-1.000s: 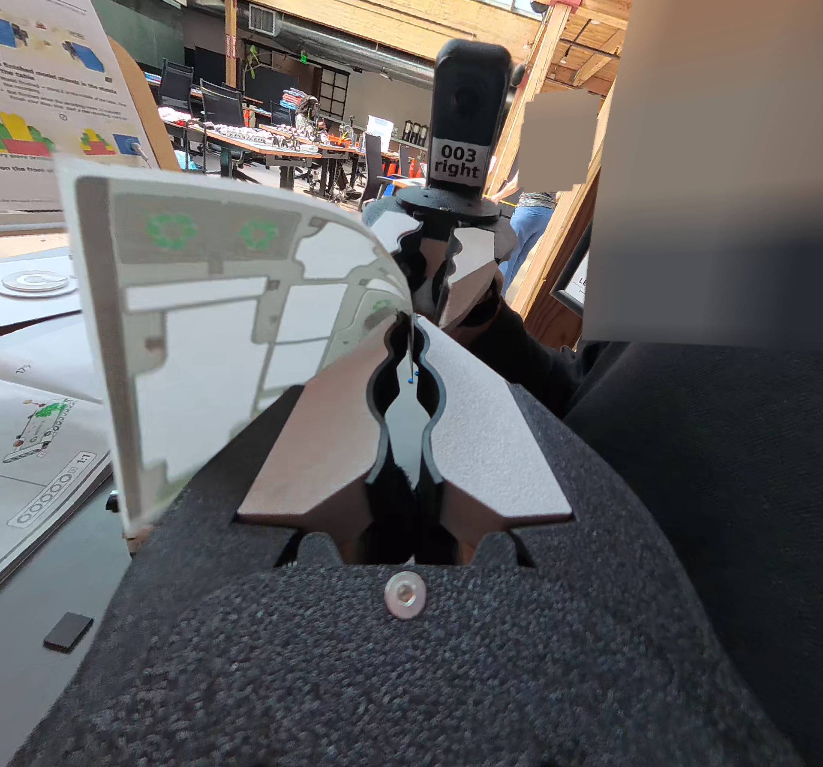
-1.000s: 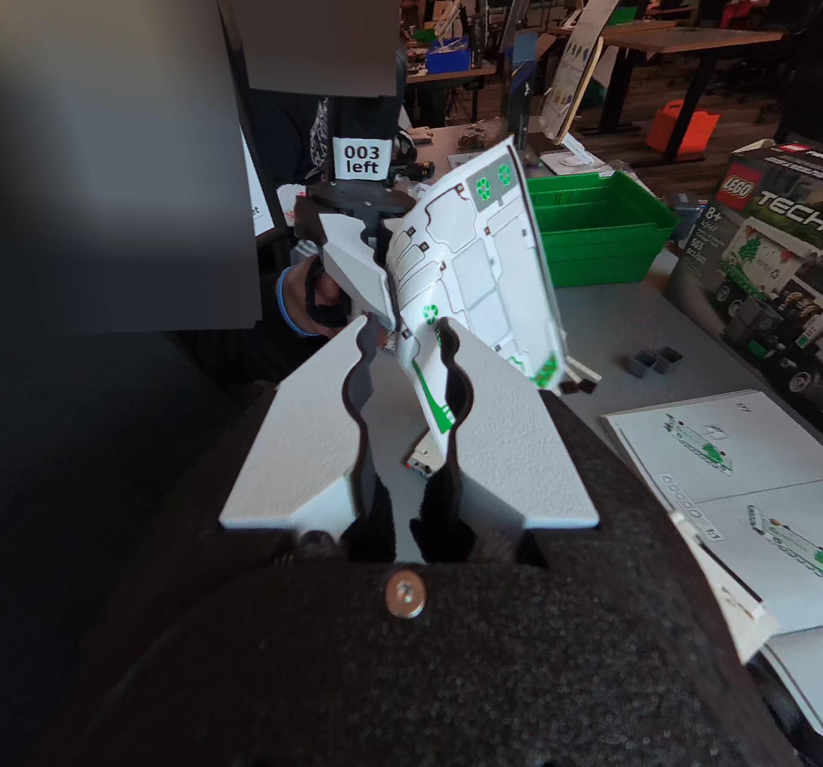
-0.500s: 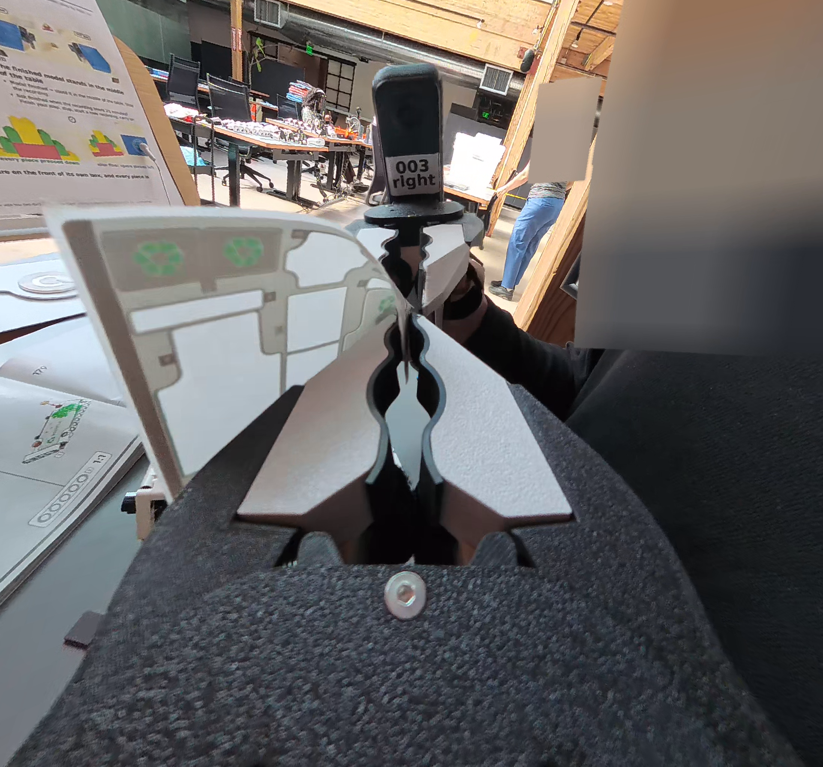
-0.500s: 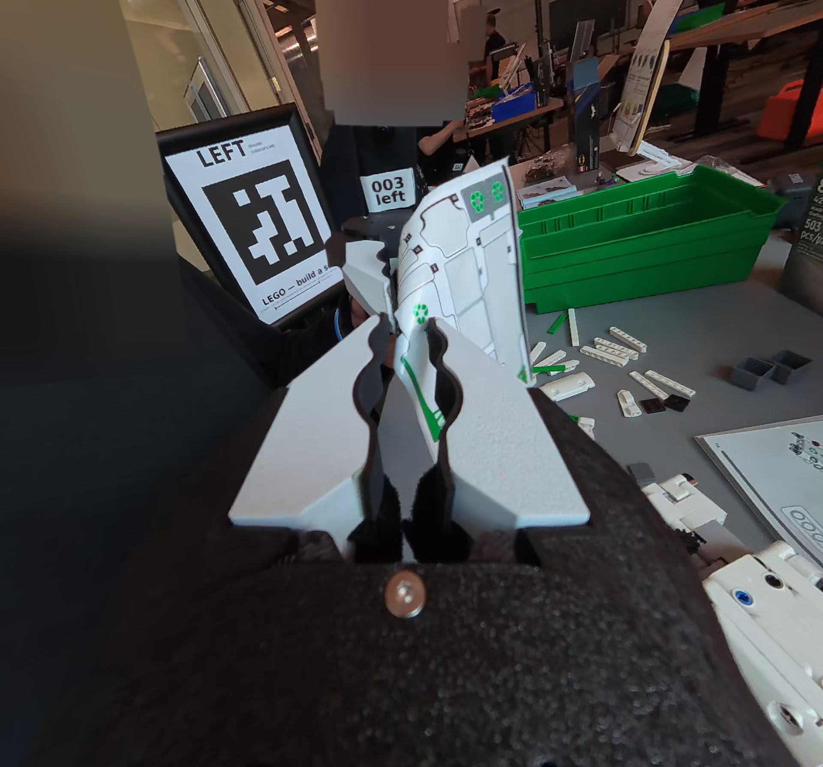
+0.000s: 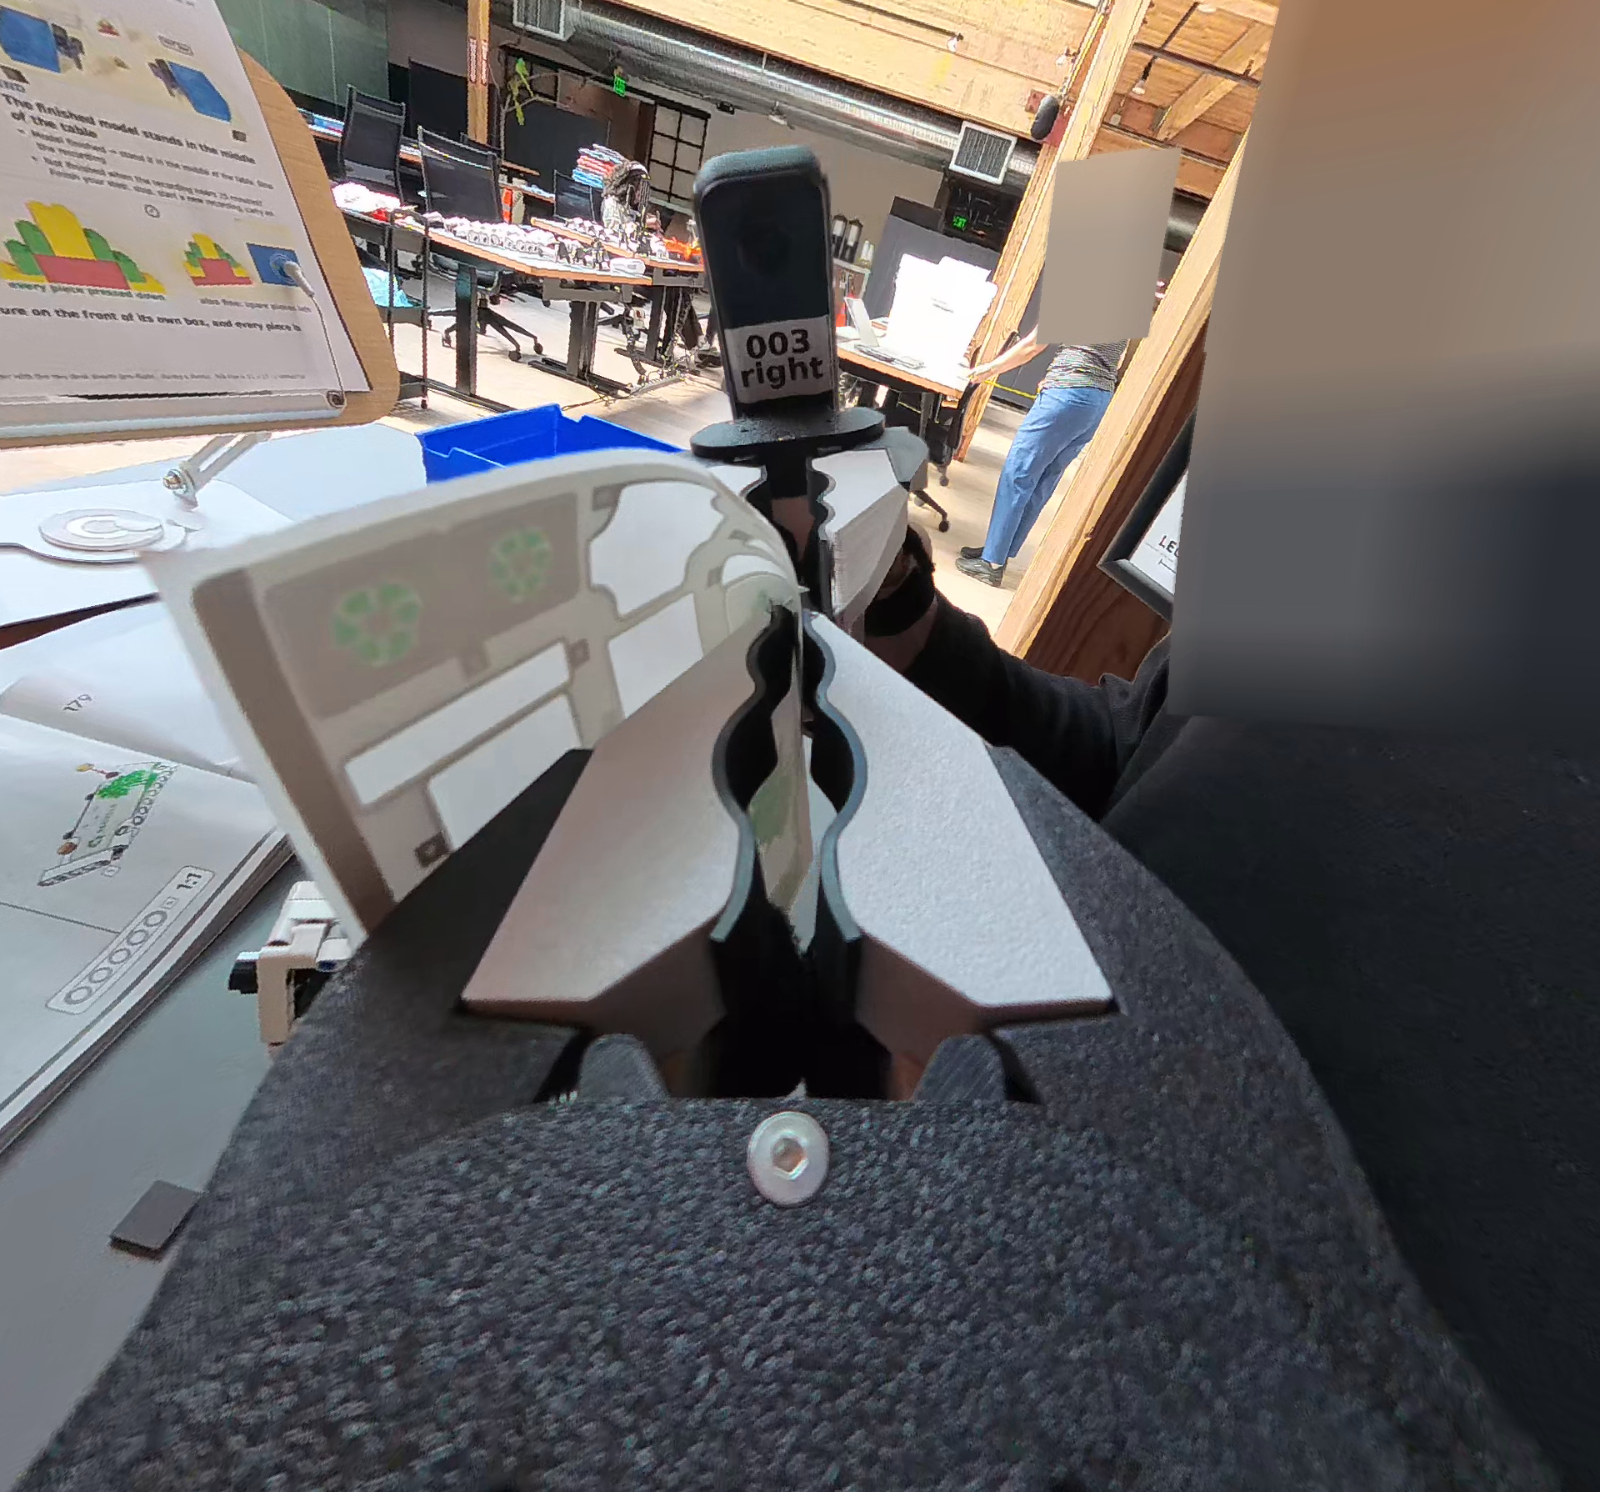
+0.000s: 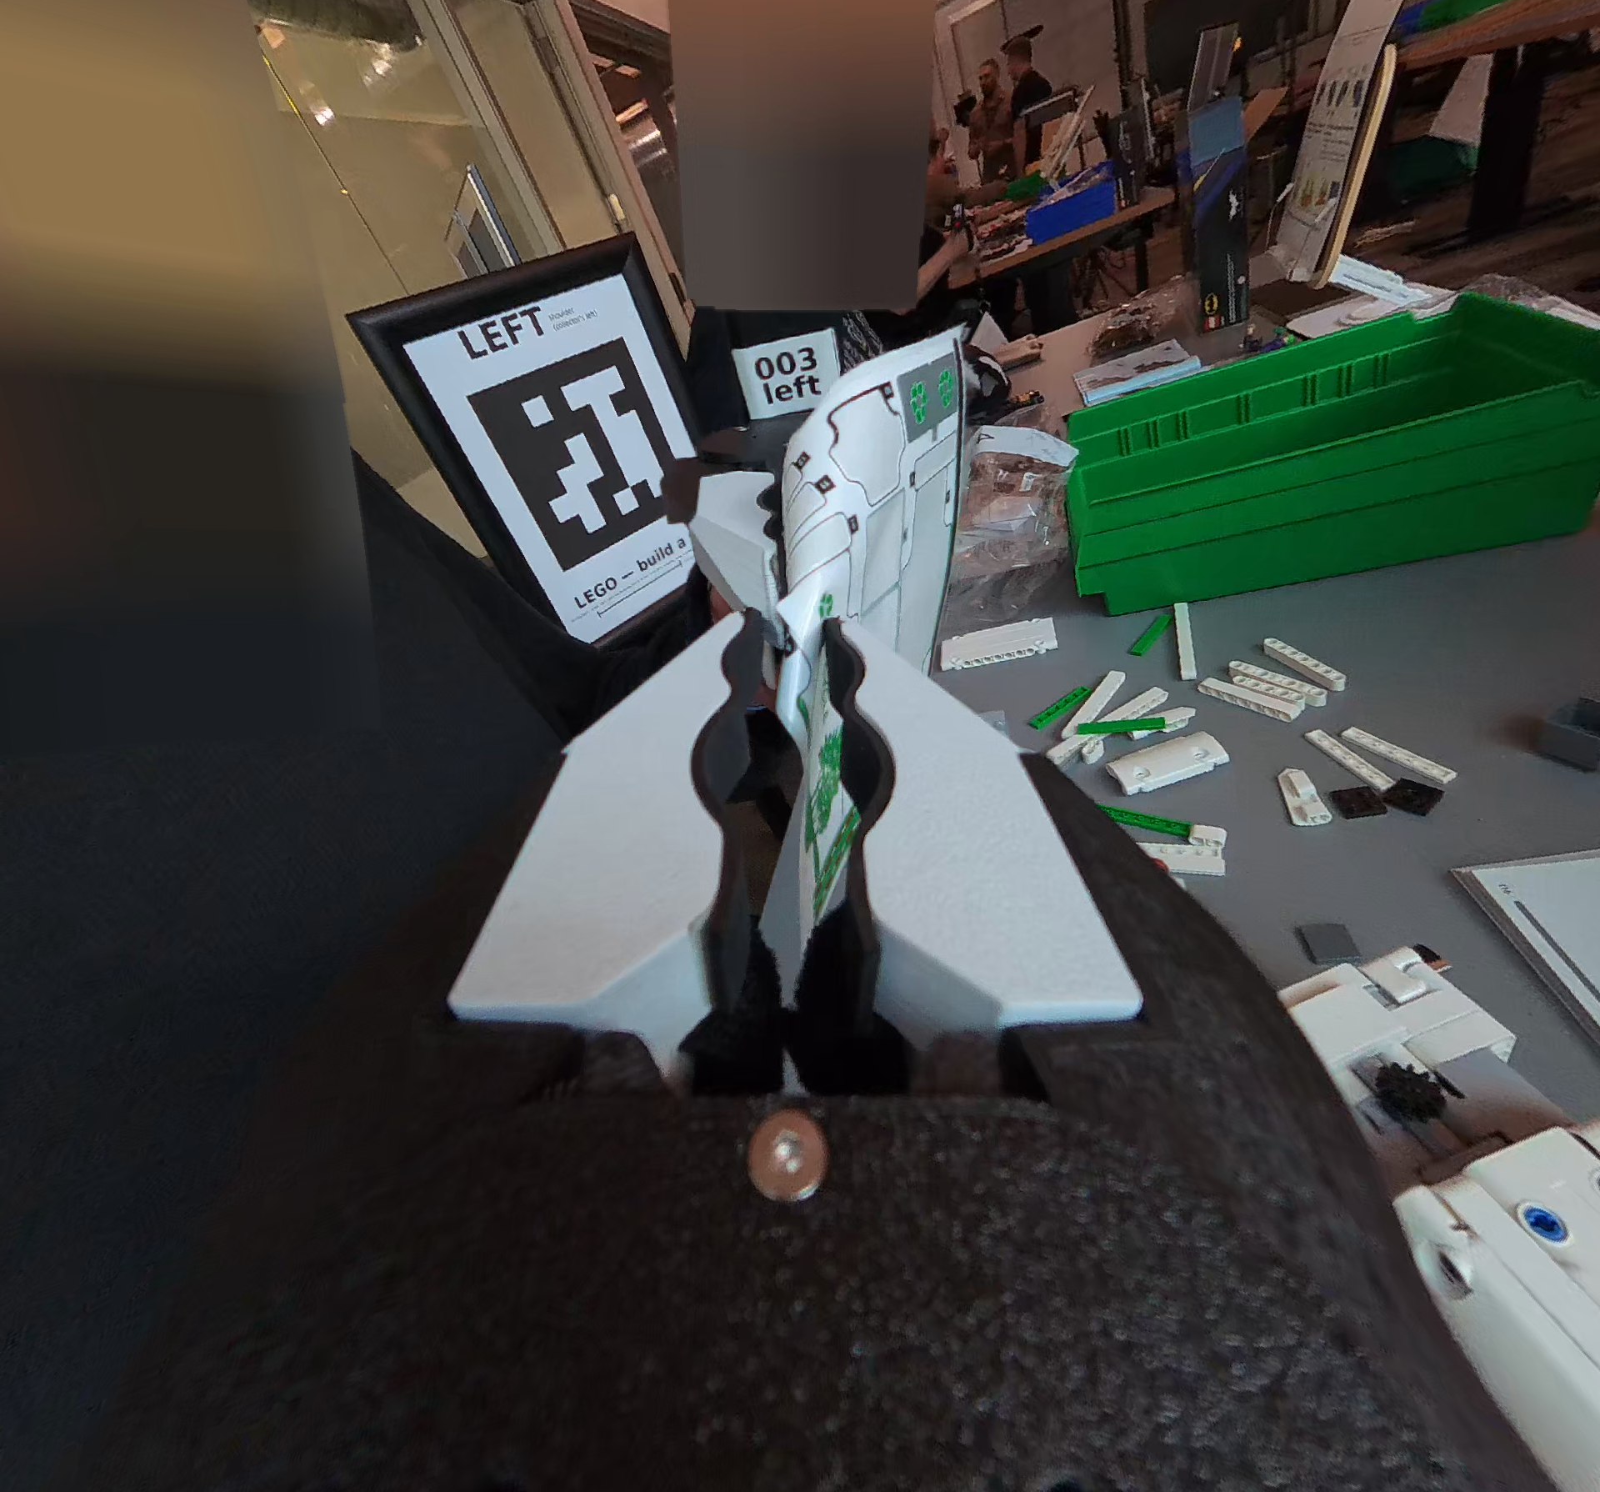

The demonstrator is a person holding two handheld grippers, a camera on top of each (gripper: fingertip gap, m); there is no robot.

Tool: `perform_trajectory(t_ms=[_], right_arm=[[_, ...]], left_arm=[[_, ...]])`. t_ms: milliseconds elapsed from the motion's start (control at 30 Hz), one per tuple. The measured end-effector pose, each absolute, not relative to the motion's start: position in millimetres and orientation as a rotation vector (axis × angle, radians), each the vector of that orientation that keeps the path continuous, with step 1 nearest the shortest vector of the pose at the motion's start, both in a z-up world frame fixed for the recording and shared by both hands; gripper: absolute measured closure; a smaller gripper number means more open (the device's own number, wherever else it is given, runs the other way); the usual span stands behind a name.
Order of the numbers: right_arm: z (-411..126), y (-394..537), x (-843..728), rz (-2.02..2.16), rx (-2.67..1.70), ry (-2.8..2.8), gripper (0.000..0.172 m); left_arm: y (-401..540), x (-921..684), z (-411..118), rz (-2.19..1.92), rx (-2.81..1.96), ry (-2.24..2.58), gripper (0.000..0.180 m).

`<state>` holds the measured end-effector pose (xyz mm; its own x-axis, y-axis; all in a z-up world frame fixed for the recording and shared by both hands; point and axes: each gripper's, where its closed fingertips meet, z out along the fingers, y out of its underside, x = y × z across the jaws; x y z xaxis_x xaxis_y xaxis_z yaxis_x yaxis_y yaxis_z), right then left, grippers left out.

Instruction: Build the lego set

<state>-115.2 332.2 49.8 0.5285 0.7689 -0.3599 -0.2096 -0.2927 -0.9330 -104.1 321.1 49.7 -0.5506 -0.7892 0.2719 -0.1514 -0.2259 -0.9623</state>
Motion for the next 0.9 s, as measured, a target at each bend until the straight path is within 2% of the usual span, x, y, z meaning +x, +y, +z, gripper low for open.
perform_trajectory(t_ms=[33,433,900], right_arm=[[50.3,331.4,-115.2,1.057,-1.583,-0.491,0.159],[52.6,332.5,-109.2,1.212,-1.509,-0.448,0.161],[48.6,337.7,-90.4,1.016,-1.516,-0.410,0.172]], left_arm=[[320.1,-104.5,49.8,-1.829,-1.117,1.578,0.180],[317.0,-104.4,49.6,-1.814,-1.112,1.599,0.180],[326.2,-99.5,41.7,-1.816,-1.185,1.565,0.180]])
